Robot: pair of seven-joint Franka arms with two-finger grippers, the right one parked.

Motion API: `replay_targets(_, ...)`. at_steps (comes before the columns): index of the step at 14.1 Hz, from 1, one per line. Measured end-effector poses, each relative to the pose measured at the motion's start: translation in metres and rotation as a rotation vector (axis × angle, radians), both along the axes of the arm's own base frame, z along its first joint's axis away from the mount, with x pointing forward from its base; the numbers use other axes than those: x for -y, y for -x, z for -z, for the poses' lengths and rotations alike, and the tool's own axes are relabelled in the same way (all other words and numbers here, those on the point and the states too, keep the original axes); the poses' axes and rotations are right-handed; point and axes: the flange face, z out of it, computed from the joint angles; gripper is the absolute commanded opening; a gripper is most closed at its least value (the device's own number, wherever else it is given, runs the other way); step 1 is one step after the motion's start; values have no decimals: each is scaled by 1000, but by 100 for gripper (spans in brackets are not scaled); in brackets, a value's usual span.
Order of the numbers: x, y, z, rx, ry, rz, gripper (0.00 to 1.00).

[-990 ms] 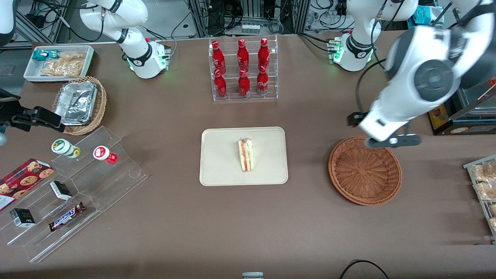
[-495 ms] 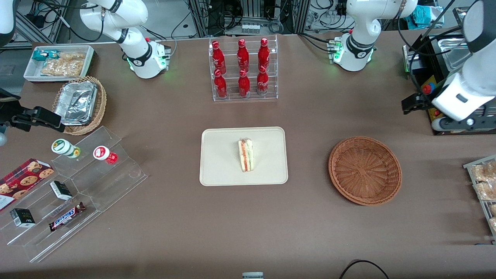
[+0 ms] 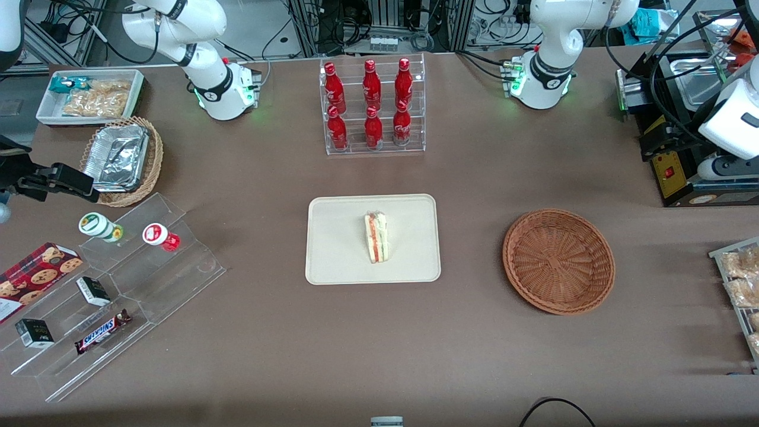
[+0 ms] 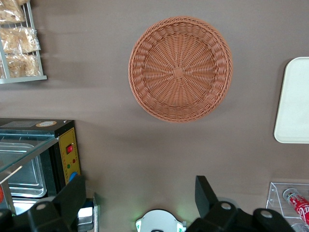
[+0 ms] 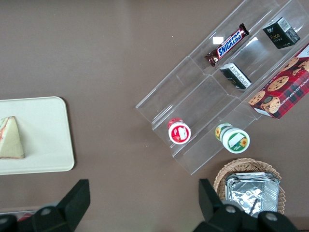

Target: Place sandwich from basket to tray

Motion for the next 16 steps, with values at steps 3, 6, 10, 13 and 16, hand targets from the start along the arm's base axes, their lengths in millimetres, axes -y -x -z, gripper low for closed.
replay_targets(3, 0, 0, -9, 19, 5, 0, 100)
replay_targets(6, 4, 1, -18, 38, 55, 2, 100)
replay_targets(10, -9, 0, -21, 40, 120, -31, 100)
replay_targets(13, -11, 0, -21, 41, 122, -34, 100)
replay_targets(16, -11, -1, -21, 43, 122, -34, 100)
